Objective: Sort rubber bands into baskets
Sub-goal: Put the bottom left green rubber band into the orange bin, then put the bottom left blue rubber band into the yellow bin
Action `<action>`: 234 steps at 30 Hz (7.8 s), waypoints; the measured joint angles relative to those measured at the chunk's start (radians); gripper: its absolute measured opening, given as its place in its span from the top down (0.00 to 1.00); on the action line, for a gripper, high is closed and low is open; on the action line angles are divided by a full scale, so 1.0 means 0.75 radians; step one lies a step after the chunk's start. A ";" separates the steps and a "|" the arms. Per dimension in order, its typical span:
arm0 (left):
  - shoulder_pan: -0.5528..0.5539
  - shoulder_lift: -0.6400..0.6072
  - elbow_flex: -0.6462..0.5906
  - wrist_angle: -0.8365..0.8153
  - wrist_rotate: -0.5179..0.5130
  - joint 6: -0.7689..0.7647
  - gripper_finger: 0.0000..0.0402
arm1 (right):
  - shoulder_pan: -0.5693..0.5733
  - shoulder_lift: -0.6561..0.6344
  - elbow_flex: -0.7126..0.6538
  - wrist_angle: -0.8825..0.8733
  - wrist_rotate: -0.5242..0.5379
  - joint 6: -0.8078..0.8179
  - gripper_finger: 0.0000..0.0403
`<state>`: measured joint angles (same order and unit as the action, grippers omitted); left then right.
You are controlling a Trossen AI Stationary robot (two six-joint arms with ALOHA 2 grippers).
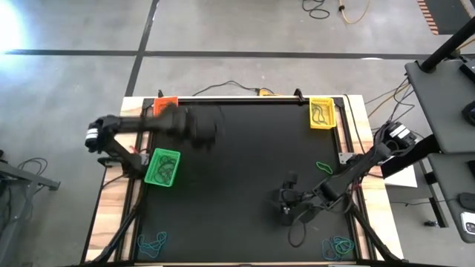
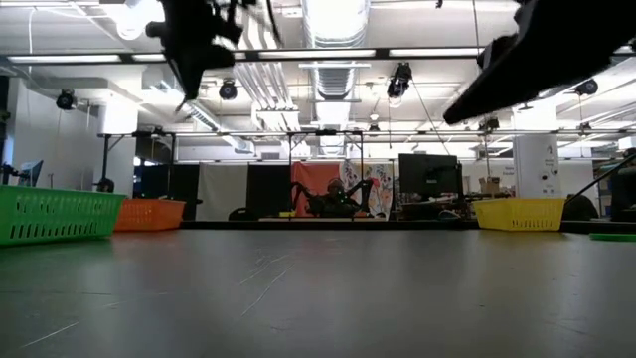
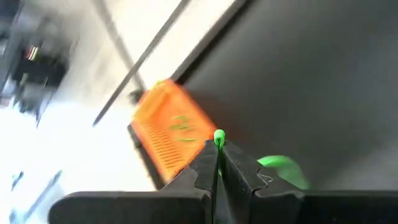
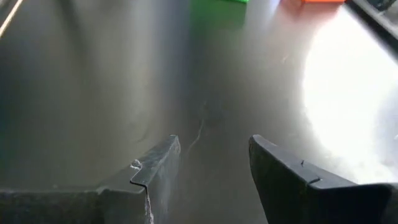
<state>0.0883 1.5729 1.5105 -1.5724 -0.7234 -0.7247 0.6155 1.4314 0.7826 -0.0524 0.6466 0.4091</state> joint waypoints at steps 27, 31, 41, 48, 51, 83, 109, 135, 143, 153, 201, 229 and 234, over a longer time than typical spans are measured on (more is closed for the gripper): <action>1.033 0.064 -0.538 0.778 0.147 0.412 1.00 | 0.011 0.311 -0.001 0.045 -0.028 0.278 0.54; 1.073 0.088 -0.598 0.895 0.144 0.413 1.00 | 0.010 0.306 -0.001 0.076 -0.019 0.266 0.54; 1.084 0.176 -0.618 0.961 0.150 0.417 1.00 | 0.004 0.311 -0.002 0.157 0.179 0.173 0.54; 1.085 0.235 -0.618 0.958 0.149 0.431 0.98 | -0.001 0.311 -0.002 0.157 0.190 0.175 0.54; 1.085 0.250 -0.618 0.969 0.144 0.431 0.94 | -0.001 0.311 -0.002 0.157 0.190 0.177 0.54; 0.346 -0.554 -0.695 0.865 1.148 0.481 0.69 | -0.002 0.311 -0.002 0.247 0.186 0.187 0.54; -1.330 -0.313 -1.013 1.289 1.219 -1.314 0.69 | -0.002 0.311 -0.002 0.278 0.186 0.137 0.54; -1.383 -0.027 -0.982 1.361 1.390 -1.384 0.69 | -0.024 0.311 -0.002 0.297 0.185 0.069 0.54; -1.383 0.007 -0.991 1.352 1.350 -1.379 0.69 | -0.025 0.311 -0.002 0.298 0.185 0.073 0.54; -1.383 0.029 -0.966 1.354 1.423 -1.316 0.95 | -0.025 0.311 -0.002 0.299 0.185 0.069 0.54; 0.103 0.129 -0.397 1.812 0.713 0.810 1.00 | 0.063 -0.173 -0.001 -0.316 0.189 0.183 0.54; -0.104 0.375 -0.246 1.388 0.784 0.781 0.63 | -0.024 0.033 -0.001 -0.280 0.258 0.303 0.54; -0.215 0.194 -0.321 1.304 0.635 0.685 0.54 | -0.106 0.038 0.000 -0.191 0.256 0.235 0.54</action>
<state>-0.0731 1.7183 1.2693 -0.5944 -0.2471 -0.2109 0.5360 1.4597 0.7826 -0.1956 0.8383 0.5853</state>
